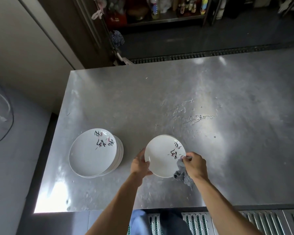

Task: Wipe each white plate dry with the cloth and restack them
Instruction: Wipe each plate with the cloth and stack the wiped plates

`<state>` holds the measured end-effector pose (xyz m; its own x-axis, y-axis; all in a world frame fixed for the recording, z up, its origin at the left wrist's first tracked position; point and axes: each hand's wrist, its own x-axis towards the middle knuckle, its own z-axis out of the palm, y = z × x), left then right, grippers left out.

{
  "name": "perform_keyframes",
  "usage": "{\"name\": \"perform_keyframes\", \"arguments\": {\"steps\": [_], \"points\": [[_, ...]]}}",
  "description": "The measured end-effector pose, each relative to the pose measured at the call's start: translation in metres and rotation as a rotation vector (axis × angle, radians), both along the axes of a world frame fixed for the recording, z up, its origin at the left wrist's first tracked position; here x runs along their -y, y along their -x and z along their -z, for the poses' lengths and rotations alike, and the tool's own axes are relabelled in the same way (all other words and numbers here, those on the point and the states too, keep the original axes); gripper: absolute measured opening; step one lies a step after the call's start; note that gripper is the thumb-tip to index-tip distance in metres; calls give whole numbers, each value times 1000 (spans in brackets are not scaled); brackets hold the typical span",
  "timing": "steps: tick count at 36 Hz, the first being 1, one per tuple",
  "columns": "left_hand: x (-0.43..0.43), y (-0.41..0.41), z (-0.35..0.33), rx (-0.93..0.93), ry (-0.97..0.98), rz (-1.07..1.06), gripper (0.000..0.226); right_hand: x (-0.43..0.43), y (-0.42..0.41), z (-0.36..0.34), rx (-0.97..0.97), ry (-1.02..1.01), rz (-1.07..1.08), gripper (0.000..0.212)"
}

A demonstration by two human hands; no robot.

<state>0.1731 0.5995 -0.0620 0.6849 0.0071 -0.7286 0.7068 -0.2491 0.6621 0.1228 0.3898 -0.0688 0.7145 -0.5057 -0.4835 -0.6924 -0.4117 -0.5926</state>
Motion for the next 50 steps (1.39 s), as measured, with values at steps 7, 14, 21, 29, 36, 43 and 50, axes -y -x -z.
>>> {"name": "perform_keyframes", "arguments": {"steps": [7,14,21,29,36,43,50], "points": [[-5,-1,2,55,-104,81,68,-1,-1,-11,141,-16,90,12],[-8,-19,-42,324,-314,301,41,-28,-30,-45,303,-299,121,12],[-47,-38,-98,489,-97,187,26,-89,-70,-98,450,-336,-123,29],[-139,-34,-118,546,-304,48,24,-194,-87,-135,670,-89,-577,28],[-209,-9,-105,468,-435,-47,36,-257,-76,-113,477,75,-979,30],[-235,5,-91,457,-453,-115,43,-262,-66,-97,512,370,-949,46],[-237,4,-83,460,-434,-87,46,-267,-68,-95,298,611,-1032,61]]}}
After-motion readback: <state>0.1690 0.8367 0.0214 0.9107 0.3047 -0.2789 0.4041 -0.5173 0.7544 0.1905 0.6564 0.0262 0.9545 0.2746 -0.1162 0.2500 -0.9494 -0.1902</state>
